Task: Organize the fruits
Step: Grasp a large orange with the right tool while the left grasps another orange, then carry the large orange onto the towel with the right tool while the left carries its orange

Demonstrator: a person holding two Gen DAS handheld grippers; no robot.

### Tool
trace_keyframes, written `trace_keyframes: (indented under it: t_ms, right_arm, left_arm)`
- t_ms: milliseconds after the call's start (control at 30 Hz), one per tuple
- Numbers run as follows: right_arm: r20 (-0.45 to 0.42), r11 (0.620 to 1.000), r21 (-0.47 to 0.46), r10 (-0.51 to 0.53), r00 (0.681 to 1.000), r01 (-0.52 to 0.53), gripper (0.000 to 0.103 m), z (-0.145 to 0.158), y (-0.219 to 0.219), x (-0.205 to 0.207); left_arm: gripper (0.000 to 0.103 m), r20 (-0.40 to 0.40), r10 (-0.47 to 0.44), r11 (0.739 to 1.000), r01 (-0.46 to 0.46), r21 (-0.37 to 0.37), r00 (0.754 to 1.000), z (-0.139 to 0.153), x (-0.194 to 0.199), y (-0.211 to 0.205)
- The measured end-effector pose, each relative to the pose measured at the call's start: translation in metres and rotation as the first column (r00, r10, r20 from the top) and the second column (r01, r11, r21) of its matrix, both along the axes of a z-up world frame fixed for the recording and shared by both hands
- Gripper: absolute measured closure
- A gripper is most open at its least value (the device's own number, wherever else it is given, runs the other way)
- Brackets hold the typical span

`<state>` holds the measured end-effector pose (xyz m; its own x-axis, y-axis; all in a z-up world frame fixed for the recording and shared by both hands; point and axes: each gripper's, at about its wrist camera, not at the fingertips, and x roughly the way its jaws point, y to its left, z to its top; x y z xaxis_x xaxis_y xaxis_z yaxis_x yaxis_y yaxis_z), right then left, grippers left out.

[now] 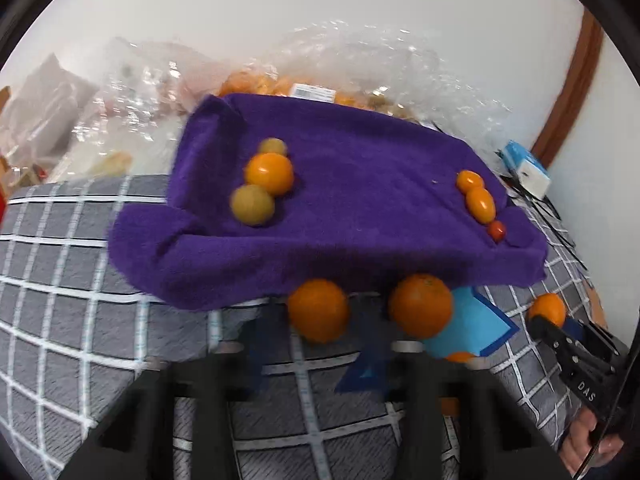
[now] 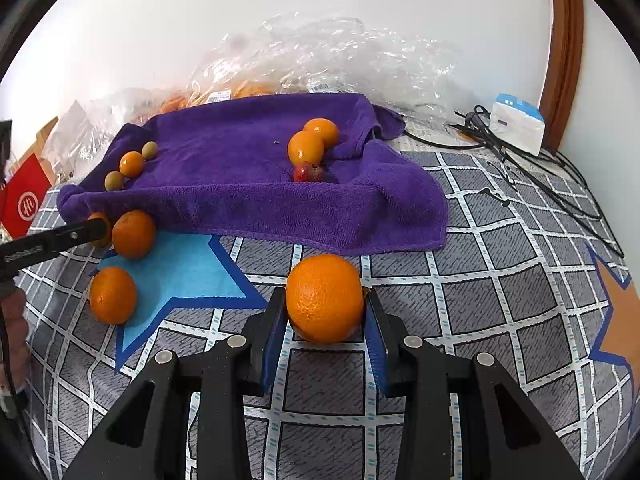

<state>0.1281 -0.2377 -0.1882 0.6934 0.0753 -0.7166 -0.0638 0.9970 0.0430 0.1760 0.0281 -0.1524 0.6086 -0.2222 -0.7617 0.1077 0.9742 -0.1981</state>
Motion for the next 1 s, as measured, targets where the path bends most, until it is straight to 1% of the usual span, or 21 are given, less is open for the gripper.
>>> trace_keyframes:
  t_ms: [67, 100, 133, 267, 333, 367, 533, 633, 767, 900, 1000]
  right_arm:
    - [0.001, 1.0, -0.001, 0.0, 1.0, 0.0, 0.066, 0.0, 0.001, 0.0]
    - [0.001, 1.0, -0.001, 0.001, 1.0, -0.001, 0.066, 0.0, 0.0, 0.0]
    - [0.002, 1.0, -0.001, 0.001, 1.0, -0.001, 0.066, 0.0, 0.0, 0.0]
    - [0.005, 1.0, 0.014, -0.007, 1.0, 0.007, 0.066, 0.0, -0.001, -0.001]
    - [0.01, 1.0, 0.009, -0.01, 1.0, 0.01, 0.066, 0.001, -0.001, -0.001]
    - [0.014, 1.0, 0.015, -0.006, 1.0, 0.006, 0.066, 0.002, -0.001, -0.002]
    - [0.043, 0.999, 0.044, 0.004, 0.999, -0.006, 0.066, 0.006, -0.004, -0.006]
    - [0.064, 0.998, 0.054, 0.019, 0.998, -0.022, 0.066, 0.008, -0.003, -0.008]
    - [0.082, 0.999, 0.046, 0.023, 0.996, -0.027, 0.066, 0.011, 0.0, -0.011]
    - [0.096, 0.997, 0.069, 0.028, 0.995, -0.035, 0.066, 0.015, -0.002, -0.013]
    - [0.085, 0.996, 0.086, 0.005, 0.996, -0.012, 0.066, 0.016, -0.007, -0.008]
  left_arm:
    - [0.072, 0.041, -0.013, 1.0, 0.013, -0.023, 0.999, -0.001, -0.006, 0.001]
    - [0.072, 0.041, -0.013, 0.999, 0.015, -0.042, 0.999, -0.001, -0.008, 0.004]
    - [0.072, 0.051, -0.013, 0.997, 0.018, -0.082, 0.999, 0.001, -0.011, 0.009]
    - [0.072, 0.084, 0.035, 0.988, -0.022, -0.154, 0.996, 0.007, -0.019, 0.023]
    - [0.072, 0.104, 0.045, 0.982, -0.025, -0.189, 0.994, 0.011, -0.023, 0.028]
    - [0.072, 0.11, 0.045, 0.981, -0.023, -0.195, 0.993, 0.012, -0.023, 0.028]
    - [0.072, 0.166, 0.054, 0.98, -0.021, -0.195, 0.985, 0.021, -0.029, 0.031]
    - [0.072, 0.201, 0.079, 0.983, -0.042, -0.181, 0.976, 0.025, -0.032, 0.035]
    - [0.072, 0.217, 0.095, 0.98, -0.053, -0.194, 0.971, 0.03, -0.032, 0.04]
    - [0.072, 0.236, 0.119, 0.983, -0.082, -0.164, 0.964, 0.031, -0.032, 0.042]
    - [0.072, 0.237, 0.134, 0.981, -0.096, -0.166, 0.962, 0.032, -0.032, 0.045]
